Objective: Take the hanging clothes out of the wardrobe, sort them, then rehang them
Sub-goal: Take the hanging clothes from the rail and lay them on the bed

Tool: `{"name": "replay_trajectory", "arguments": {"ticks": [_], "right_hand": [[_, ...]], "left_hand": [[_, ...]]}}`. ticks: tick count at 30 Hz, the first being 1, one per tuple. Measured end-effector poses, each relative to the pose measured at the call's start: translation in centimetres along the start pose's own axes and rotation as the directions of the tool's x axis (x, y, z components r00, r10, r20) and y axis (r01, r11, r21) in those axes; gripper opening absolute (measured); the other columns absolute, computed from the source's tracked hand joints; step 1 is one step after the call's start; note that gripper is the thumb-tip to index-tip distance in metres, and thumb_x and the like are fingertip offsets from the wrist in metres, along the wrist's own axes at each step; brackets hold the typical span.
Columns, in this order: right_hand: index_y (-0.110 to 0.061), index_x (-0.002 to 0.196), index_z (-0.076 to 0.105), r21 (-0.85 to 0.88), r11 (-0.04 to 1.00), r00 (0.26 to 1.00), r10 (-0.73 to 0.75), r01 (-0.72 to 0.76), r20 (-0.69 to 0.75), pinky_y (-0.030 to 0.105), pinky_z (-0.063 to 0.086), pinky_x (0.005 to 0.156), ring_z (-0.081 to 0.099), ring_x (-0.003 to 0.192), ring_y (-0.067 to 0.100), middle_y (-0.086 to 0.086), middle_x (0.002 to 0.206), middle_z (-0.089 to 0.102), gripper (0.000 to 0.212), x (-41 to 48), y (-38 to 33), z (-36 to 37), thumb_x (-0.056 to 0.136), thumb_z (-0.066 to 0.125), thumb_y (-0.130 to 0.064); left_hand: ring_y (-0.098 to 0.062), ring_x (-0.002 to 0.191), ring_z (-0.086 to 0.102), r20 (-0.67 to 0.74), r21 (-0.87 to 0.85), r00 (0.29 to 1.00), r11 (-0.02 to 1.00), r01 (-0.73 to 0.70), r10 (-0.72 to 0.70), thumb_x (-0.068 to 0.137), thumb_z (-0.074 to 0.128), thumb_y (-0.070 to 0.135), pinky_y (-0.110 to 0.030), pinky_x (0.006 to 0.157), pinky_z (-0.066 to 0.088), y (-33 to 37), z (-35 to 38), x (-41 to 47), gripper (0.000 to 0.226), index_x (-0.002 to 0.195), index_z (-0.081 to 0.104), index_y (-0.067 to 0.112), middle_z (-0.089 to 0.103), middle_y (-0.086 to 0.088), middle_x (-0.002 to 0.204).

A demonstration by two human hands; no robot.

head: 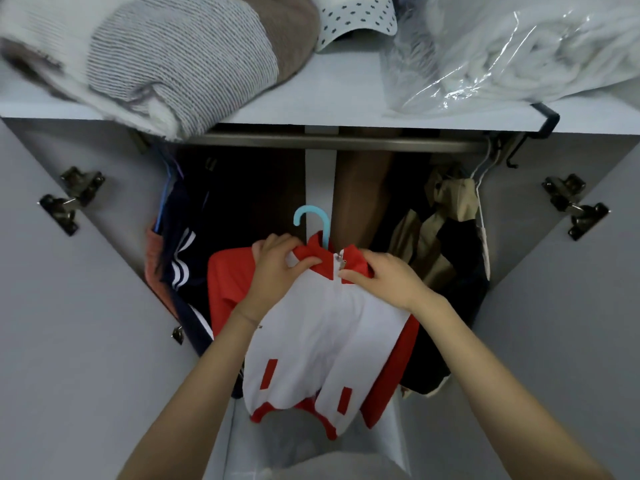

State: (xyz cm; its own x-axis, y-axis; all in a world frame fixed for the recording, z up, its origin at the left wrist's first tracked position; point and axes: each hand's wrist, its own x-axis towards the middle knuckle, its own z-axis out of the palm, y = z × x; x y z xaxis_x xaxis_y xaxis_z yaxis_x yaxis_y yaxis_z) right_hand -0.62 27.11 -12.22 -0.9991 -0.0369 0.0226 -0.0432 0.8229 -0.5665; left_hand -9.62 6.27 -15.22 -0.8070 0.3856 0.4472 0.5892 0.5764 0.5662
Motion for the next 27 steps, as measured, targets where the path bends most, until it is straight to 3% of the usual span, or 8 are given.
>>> {"name": "replay_trajectory", "arguments": {"ticks": [2,6,9,12,16,20,24,27], "right_hand": [[-0.023,0.081,0.058,0.153,0.988,0.999,-0.005,-0.002,0.045,0.024,0.045,0.056,0.054,0.054,0.005,-0.008,0.065,0.058,0.033,0.3,-0.2,0.9,0.094,0.052,-0.054],[-0.023,0.089,0.064,0.288,0.957,0.996,0.011,-0.038,0.094,0.019,0.054,0.062,0.065,0.063,0.005,-0.007,0.075,0.067,0.028,0.4,-0.8,3.2,0.097,0.050,-0.047],[-0.027,0.089,0.063,0.232,0.969,0.995,0.072,-0.085,0.063,0.018,0.056,0.065,0.066,0.068,0.000,-0.011,0.078,0.068,0.026,0.5,-1.1,4.8,0.098,0.048,-0.046],[-0.023,0.097,0.066,0.235,0.966,0.994,0.110,-0.103,-0.016,0.022,0.058,0.072,0.067,0.071,0.002,-0.010,0.084,0.070,0.030,0.6,-0.9,5.3,0.099,0.046,-0.046],[-0.019,0.099,0.067,0.250,0.961,0.987,0.142,-0.118,-0.078,0.024,0.058,0.072,0.068,0.072,0.007,-0.005,0.086,0.071,0.033,1.2,-1.0,4.9,0.098,0.048,-0.045],[-0.013,0.086,0.065,0.248,0.961,0.975,0.161,-0.120,-0.151,0.021,0.052,0.059,0.063,0.061,0.008,-0.001,0.071,0.066,0.034,1.9,-1.2,4.8,0.099,0.050,-0.041],[-0.011,0.089,0.066,0.270,0.951,0.965,0.201,-0.151,-0.169,0.025,0.054,0.063,0.065,0.064,0.013,0.002,0.076,0.068,0.036,2.1,-1.3,4.9,0.099,0.049,-0.042],[-0.011,0.086,0.066,0.287,0.942,0.955,0.231,-0.172,-0.187,0.024,0.053,0.061,0.063,0.061,0.013,0.003,0.074,0.068,0.038,2.2,-1.1,4.9,0.098,0.050,-0.043]], "left_hand": [[-0.012,0.086,0.048,0.047,-0.015,0.999,1.000,0.003,-0.003,0.081,0.072,0.045,-0.027,0.087,0.024,-0.5,-0.6,-0.1,0.031,0.090,0.068,0.016,0.064,0.003,0.087],[-0.014,0.087,0.053,0.169,-0.002,0.986,1.000,0.009,-0.008,0.084,0.070,0.043,-0.034,0.085,0.045,-2.3,-2.4,0.0,0.033,0.099,0.071,0.013,0.067,-0.001,0.092],[-0.022,0.093,0.062,-0.008,0.074,0.998,0.995,0.065,-0.065,0.089,0.069,0.035,-0.038,0.087,0.049,-4.8,-4.5,0.5,0.030,0.102,0.071,0.008,0.070,-0.006,0.099],[-0.040,0.115,0.055,-0.214,0.228,0.958,0.944,0.237,-0.189,0.092,0.066,0.020,-0.046,0.100,0.042,-8.3,-6.4,0.9,0.039,0.122,0.061,-0.003,0.061,-0.023,0.122],[-0.047,0.135,0.032,-0.210,0.289,0.906,0.863,0.416,-0.367,0.093,0.060,0.010,-0.050,0.114,0.026,-11.5,-8.0,1.4,0.062,0.145,0.032,-0.009,0.033,-0.034,0.147],[-0.049,0.126,0.042,-0.109,0.268,0.862,0.821,0.505,-0.495,0.096,0.054,0.009,-0.053,0.105,0.036,-13.2,-8.5,3.1,0.065,0.147,0.018,-0.013,0.039,-0.037,0.139],[-0.051,0.112,0.050,-0.085,0.278,0.839,0.796,0.537,-0.537,0.097,0.052,0.006,-0.053,0.095,0.041,-14.5,-8.2,4.9,0.039,0.124,0.039,-0.018,0.051,-0.040,0.121],[-0.050,0.111,0.054,-0.087,0.152,0.804,0.790,0.594,-0.588,0.097,0.055,0.011,-0.048,0.092,0.042,-14.9,-7.6,6.6,0.038,0.117,0.045,-0.020,0.055,-0.040,0.117]]}}
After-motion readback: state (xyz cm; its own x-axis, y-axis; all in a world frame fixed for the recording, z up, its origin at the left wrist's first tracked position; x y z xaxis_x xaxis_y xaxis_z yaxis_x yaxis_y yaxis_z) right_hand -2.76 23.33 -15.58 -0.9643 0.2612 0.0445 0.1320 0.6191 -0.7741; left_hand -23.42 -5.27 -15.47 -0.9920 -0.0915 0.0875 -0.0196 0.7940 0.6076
